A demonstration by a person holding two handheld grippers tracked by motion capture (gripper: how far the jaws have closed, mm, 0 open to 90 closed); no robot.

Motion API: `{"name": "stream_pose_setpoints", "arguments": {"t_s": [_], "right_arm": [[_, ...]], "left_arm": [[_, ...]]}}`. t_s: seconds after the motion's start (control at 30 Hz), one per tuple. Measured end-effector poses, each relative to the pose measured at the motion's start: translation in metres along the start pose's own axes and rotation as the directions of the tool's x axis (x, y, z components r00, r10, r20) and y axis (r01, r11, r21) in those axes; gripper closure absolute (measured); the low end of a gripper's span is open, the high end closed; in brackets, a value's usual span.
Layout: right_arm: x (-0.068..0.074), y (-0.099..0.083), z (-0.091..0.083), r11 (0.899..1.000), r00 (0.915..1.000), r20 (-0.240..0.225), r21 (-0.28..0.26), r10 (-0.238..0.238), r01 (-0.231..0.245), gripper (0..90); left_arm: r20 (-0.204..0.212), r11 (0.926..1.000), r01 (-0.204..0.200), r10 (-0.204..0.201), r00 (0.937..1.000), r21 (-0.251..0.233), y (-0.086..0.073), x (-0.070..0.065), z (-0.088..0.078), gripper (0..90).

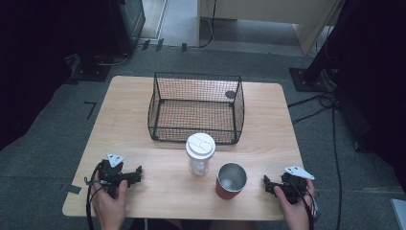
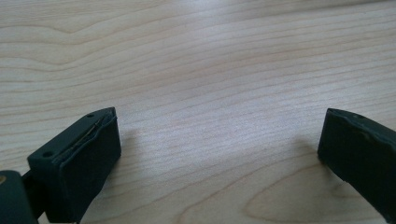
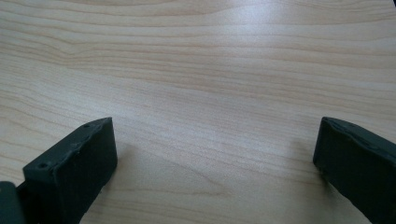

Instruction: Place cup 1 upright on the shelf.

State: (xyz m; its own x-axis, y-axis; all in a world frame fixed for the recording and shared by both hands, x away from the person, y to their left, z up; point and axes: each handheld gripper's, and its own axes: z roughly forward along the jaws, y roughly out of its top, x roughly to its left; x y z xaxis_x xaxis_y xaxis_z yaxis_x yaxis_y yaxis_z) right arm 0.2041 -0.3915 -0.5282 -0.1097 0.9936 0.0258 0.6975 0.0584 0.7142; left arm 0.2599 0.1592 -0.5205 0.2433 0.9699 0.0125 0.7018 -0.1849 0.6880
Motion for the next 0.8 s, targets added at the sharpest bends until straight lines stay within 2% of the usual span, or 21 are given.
{"name": "stream_pose_setpoints", "arguments": {"t_s": [0.13,0.2,0.23,0.33,0.8], "right_arm": [[0.003,-0.002,-0.003,1.0,0.9997,0.015,0.007,0.02,-0.02,0.0],[0.005,-0.001,-0.005,1.0,0.9999,-0.014,0.018,0.004,-0.004,0.0],[0.005,-0.001,-0.005,1.0,0.9999,-0.014,0.018,0.004,-0.004,0.0],[0.009,0.001,-0.011,1.0,0.9992,-0.039,-0.004,0.011,-0.011,0.0],[0.035,0.011,-0.035,0.996,0.9941,-0.095,-0.071,-0.051,0.044,0.0]], "left_arm": [[0.0,1.0,0.0,0.0,1.0,0.0,0.0,0.0,0.0,0.0],[0.0,1.0,0.0,0.0,1.0,-0.001,0.0,0.0,0.0,0.1],[0.0,1.0,0.0,0.0,1.0,-0.001,0.0,0.0,0.0,0.1],[0.0,1.0,0.0,0.0,1.0,0.0,0.0,0.0,0.0,0.1],[0.0,1.0,0.0,0.0,1.0,0.0,0.0,0.0,0.0,0.1]]}}
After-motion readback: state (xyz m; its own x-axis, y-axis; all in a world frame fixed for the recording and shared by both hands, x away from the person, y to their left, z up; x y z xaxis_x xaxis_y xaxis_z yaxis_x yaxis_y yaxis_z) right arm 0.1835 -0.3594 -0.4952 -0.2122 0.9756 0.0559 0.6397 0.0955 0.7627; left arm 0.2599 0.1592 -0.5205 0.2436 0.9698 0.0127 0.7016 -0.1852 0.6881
